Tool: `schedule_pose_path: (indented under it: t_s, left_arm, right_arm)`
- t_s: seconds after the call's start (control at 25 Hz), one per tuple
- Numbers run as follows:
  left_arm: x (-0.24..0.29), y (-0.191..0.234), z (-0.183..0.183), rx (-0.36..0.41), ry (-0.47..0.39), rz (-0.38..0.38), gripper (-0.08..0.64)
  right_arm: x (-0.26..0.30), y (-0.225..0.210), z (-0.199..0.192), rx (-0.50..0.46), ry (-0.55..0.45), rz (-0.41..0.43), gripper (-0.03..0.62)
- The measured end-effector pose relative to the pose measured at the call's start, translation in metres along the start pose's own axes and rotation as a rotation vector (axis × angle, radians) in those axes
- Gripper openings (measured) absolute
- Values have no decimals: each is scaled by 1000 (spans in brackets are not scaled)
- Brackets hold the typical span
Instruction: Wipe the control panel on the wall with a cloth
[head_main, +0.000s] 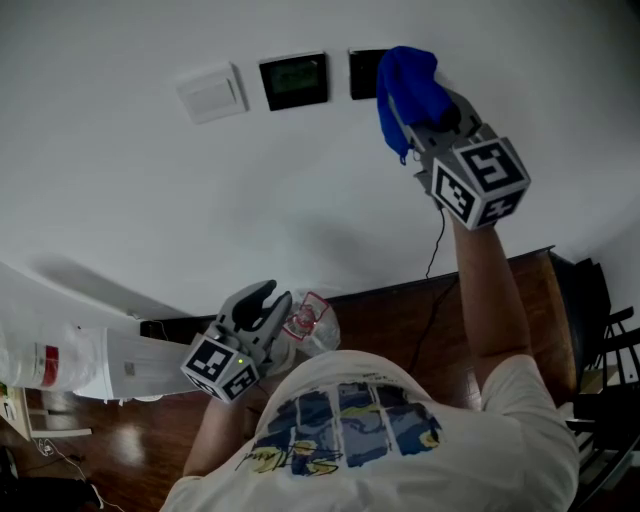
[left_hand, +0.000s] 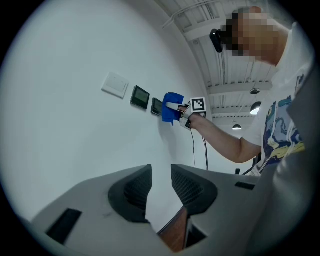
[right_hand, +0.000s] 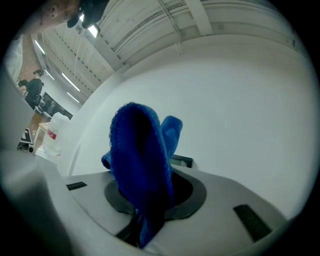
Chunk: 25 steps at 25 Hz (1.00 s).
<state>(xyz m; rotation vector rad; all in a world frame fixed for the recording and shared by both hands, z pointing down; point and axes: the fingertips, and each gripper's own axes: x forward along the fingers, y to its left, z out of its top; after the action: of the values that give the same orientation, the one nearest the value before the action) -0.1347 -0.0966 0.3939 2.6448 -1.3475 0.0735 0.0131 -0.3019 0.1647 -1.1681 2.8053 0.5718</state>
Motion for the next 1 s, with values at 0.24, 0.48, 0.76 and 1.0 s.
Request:
schedule_pose_path:
  t_s: [0.24,0.48,0.76,1.0]
  left_arm:
    - [2,-1,3,6,-4,-9,97]
    - [-5,4,1,-3,-2,16,97]
    - [-5,7,0,-6,-1,22,97]
    - [2,4,0,-1,6,7,97]
  right_arm:
    - [33,40,-9,-4,13,80,89]
    - [54,40,-4,4,7,81,89]
    - [55,28,-8,3,11,56,89]
    - [44,3,-12,12,17,14,89]
